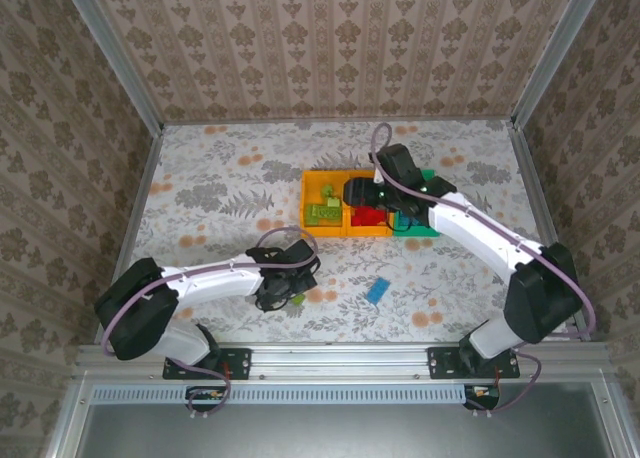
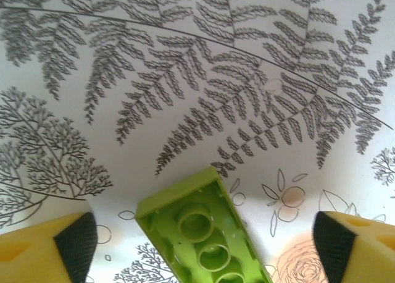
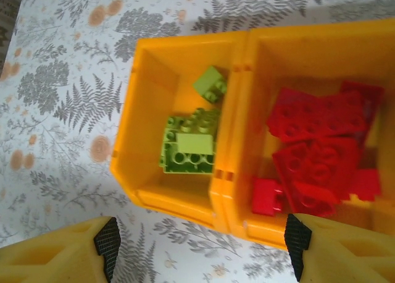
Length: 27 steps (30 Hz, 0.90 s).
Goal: Sort the legos into containers by color
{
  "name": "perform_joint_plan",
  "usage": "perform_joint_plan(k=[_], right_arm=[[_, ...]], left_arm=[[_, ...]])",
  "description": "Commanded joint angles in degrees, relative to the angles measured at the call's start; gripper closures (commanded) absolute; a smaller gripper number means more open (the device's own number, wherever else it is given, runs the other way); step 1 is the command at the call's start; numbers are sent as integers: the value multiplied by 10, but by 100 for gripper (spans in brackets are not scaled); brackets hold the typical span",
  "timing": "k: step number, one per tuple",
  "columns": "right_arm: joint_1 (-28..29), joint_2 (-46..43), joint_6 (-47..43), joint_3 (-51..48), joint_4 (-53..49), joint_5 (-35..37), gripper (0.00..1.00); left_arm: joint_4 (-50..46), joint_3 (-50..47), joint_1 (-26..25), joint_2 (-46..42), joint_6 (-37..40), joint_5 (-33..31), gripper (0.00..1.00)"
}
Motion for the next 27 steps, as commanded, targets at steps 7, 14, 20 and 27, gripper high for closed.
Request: perform_joint_plan(k=[7,14,20,27], right_arm=[[-28,-138,-41,-103,-5,56,24],[-30,-168,-42,-158,-15,70,24],[-32,-200,-43,-186,-27,80,23],[-32,-235,-37,-214,-46,87,24]], left_arm=[[22,18,0,39,-73,12,27],[34,58,-1,110,-50,34,42],[35,76,5,126,-38,20,57],[44,82,27,113,-4,-1,65]])
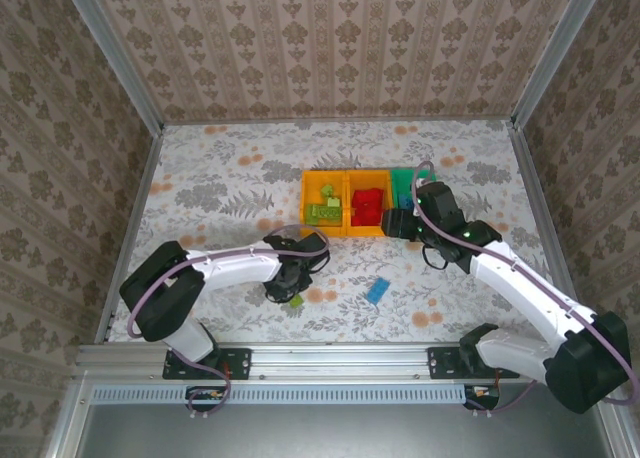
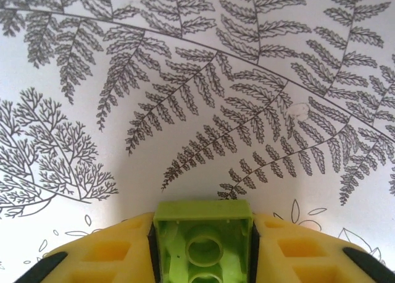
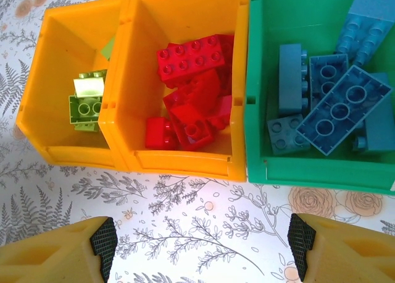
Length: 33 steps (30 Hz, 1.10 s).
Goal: Sort the legos into containers by color
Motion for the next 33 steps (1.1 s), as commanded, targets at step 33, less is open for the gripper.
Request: perform_joint_plan(k=[33], right_arm=[[103,-36,120,-124,-51,-13,25]], left_arm=[[28,324,160,88,390,-19,63]])
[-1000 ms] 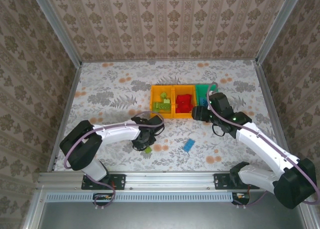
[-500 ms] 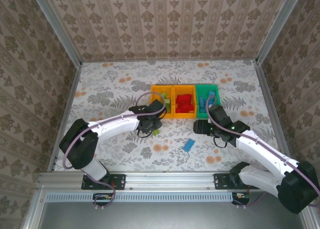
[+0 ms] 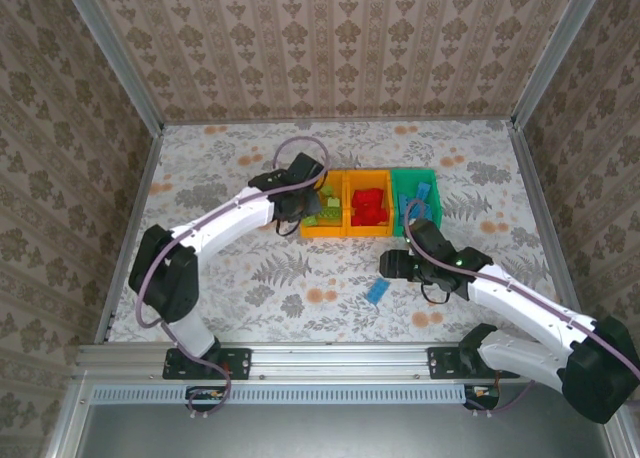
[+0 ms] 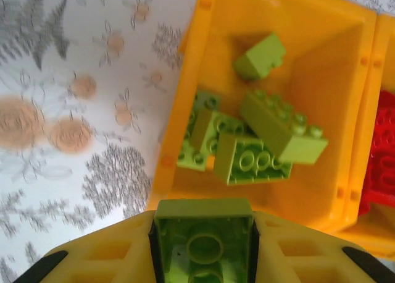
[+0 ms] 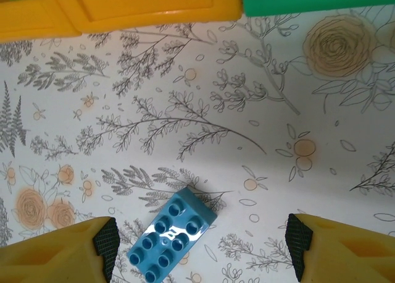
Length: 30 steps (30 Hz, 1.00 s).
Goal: Sort the legos into containers by color
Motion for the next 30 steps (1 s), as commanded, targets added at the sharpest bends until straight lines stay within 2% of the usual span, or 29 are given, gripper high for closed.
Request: perform_joint_plan(k=[1,9,20,27,30], right_arm=[[14,14,34,0,-14,2,25],[45,59,132,1,-10,-12,24],[85,169,196,23,51,-16,23],[105,256,203,56,46,-8,24],[110,284,198,75,34,-1,30]], left_arm=[[-9,52,23,36,83,13,63],[5,144,56,128,151,47,62],[32,155,62,155,185,51,55],[56,130,56,121,189,48,33],[68,107,44,86,195,37,20]])
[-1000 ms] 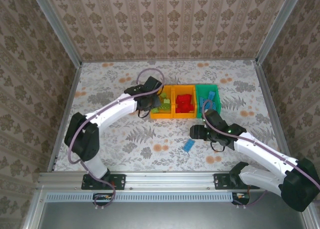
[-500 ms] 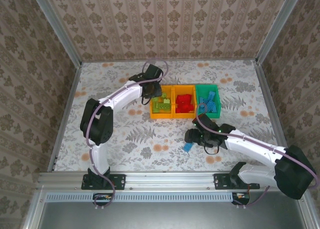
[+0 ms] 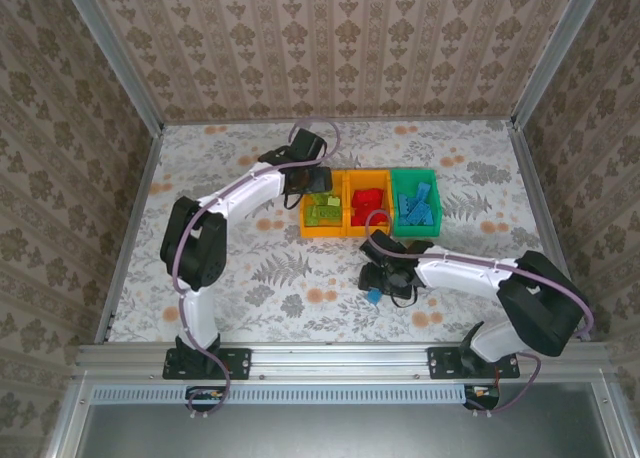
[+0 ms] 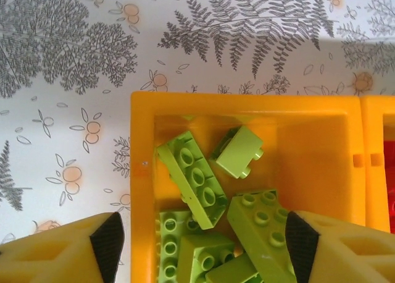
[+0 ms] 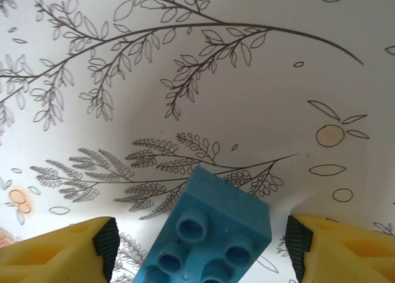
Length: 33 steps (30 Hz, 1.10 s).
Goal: Sort the legos into containers by color
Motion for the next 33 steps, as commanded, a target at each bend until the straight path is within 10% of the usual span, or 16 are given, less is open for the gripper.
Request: perform_joint_plan(k=[1,9,20,33], right_arm=[[12,44,6,20,21,-3,35],[15,36,-24,49,-26,41,75],[-187,-47,-289,199,-99,152,77],[-327,204,-406,384,-39,121,71]], left_arm=[[19,-25,-14,-65,12,-16,15],[61,-155,-17,-198,24,-59,0],[67,-301,-10,-301,46,-122,0],[82,-418,-4,-418,61,-181,0]])
